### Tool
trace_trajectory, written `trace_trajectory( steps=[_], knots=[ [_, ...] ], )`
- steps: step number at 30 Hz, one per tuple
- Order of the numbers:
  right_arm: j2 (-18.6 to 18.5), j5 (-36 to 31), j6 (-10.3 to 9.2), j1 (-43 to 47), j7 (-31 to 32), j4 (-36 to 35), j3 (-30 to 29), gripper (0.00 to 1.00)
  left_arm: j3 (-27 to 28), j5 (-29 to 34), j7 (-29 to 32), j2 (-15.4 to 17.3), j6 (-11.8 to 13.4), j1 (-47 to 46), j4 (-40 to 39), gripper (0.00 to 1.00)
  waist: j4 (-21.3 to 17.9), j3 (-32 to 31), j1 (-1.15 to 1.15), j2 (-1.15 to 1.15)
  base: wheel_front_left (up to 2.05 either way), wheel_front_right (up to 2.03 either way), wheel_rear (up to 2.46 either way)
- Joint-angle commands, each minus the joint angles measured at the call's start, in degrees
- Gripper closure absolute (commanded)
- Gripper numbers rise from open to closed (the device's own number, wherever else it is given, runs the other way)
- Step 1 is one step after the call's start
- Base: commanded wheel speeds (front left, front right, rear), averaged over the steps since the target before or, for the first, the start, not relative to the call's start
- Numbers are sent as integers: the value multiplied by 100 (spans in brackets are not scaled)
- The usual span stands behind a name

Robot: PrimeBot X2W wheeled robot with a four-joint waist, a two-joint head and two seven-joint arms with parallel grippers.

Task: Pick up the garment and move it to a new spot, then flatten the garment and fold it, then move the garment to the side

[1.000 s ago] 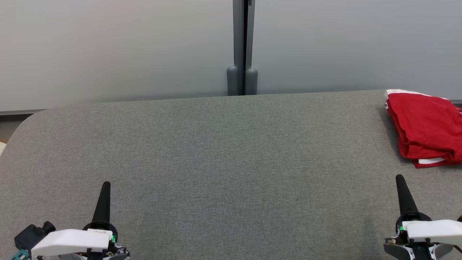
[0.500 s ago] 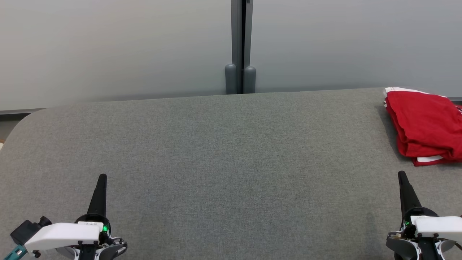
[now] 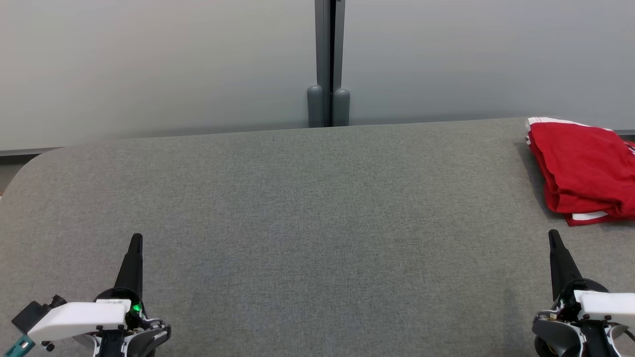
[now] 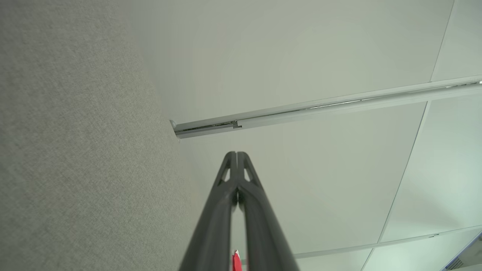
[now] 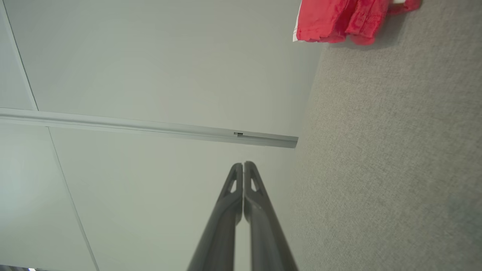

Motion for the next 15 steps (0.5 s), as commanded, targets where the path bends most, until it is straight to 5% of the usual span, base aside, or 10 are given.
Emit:
trace_trajectory(
  steps=[1,15],
  knots=[
    [-8,127,0,-88,29,-12,-39,100,45,-98,28,23,-57,-140,1,100,-3,3,0,0,0,0,0],
    [7,676,0,-156,194,30,-114,100,153,-614,186,5,-118,-258,95,100,-35,41,0,0,0,0,0]
  ],
)
